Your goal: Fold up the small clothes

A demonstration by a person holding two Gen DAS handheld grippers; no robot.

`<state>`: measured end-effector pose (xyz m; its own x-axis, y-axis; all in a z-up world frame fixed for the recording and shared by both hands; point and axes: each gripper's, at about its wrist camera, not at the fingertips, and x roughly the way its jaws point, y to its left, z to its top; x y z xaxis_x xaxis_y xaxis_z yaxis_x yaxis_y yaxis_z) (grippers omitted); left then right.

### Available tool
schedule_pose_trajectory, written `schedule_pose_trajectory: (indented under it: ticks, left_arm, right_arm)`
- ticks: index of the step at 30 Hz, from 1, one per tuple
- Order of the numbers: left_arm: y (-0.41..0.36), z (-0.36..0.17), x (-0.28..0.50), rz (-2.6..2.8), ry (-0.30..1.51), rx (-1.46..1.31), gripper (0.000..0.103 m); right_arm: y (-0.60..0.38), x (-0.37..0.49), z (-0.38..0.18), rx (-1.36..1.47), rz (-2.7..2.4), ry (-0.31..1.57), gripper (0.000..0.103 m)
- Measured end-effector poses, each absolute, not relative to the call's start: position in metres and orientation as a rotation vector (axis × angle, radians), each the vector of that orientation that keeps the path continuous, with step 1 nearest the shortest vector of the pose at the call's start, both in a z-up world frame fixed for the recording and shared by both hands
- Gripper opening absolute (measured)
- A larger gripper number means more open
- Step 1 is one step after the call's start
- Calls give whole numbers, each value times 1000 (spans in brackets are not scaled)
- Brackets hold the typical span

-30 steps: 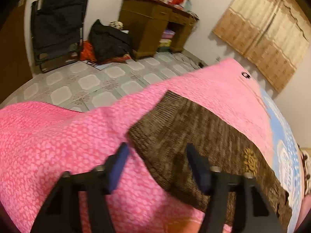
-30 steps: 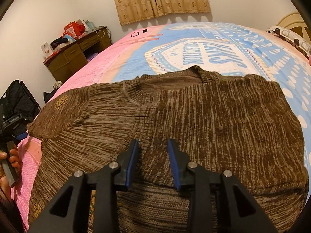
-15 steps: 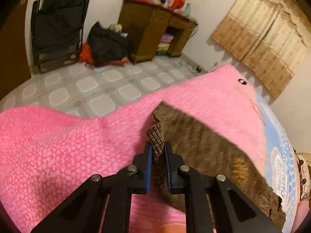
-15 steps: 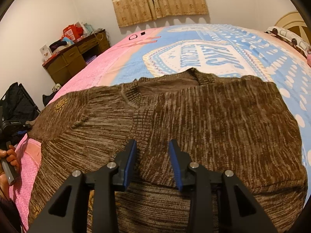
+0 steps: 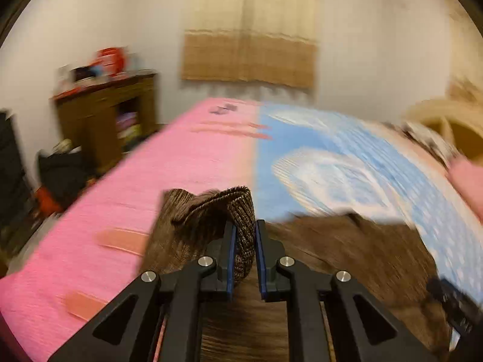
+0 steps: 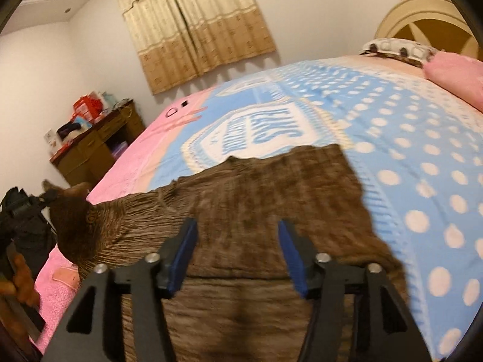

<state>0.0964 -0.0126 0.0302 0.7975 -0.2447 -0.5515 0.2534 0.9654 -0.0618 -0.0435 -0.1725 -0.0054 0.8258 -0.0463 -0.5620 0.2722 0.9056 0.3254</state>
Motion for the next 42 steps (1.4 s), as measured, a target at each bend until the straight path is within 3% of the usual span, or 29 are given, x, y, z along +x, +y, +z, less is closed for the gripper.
schedule_pose_trajectory:
  ticks: [5,8,11,12,13,15,20,23,30,33,35,36,37,38,42]
  left_arm:
    - [-80,-21,90,-334,721,165,12]
    - [-83,-41,93,-359,840,191,13]
    - [-68,-36,90,-402,890,165,24]
    - [-60,-32,87,-415,899,149,34]
    - [-47,-25,81,-429,899,122,55]
    - [-26,-16,70,-423,872,81,80]
    - [27,-10,39,-327,766,30,80]
    - [44,-25,50,-231,813,5,80]
    - [62,-52,51,-156,810,-47,80]
    - [53,-56,52,-148,805,1,86]
    - [53,-57,51,-151,806,13,88]
    - [53,-57,51,-157,806,11,90]
    - [53,-57,51,-163,805,8,91]
    - [54,-57,51,-168,804,1,91]
    - [57,-58,52,-174,804,-6,92]
  right_arm:
    - [-187,-54,-15,455,-201,607,62]
    - [-189,-56,-21,471,-193,626,62]
    - [-188,-58,-22,481,-173,634,63]
    - [-186,-56,-21,493,-162,633,64]
    - [-185,-56,-21,503,-153,631,67]
    - [-181,-52,-17,515,-128,624,69]
    - [-158,-32,-7,502,-34,622,79]
    - [-133,-4,-8,439,39,659,83]
    - [-46,60,-23,-23,129,747,83]
    - [-32,83,-38,-121,137,808,71]
    - [-35,100,-55,-130,154,894,40]
    - [-40,100,-53,-91,168,883,38]
    - [-46,101,-51,-56,167,890,19]
    - [-56,100,-46,13,164,886,11]
    - [-102,78,-19,276,173,753,11]
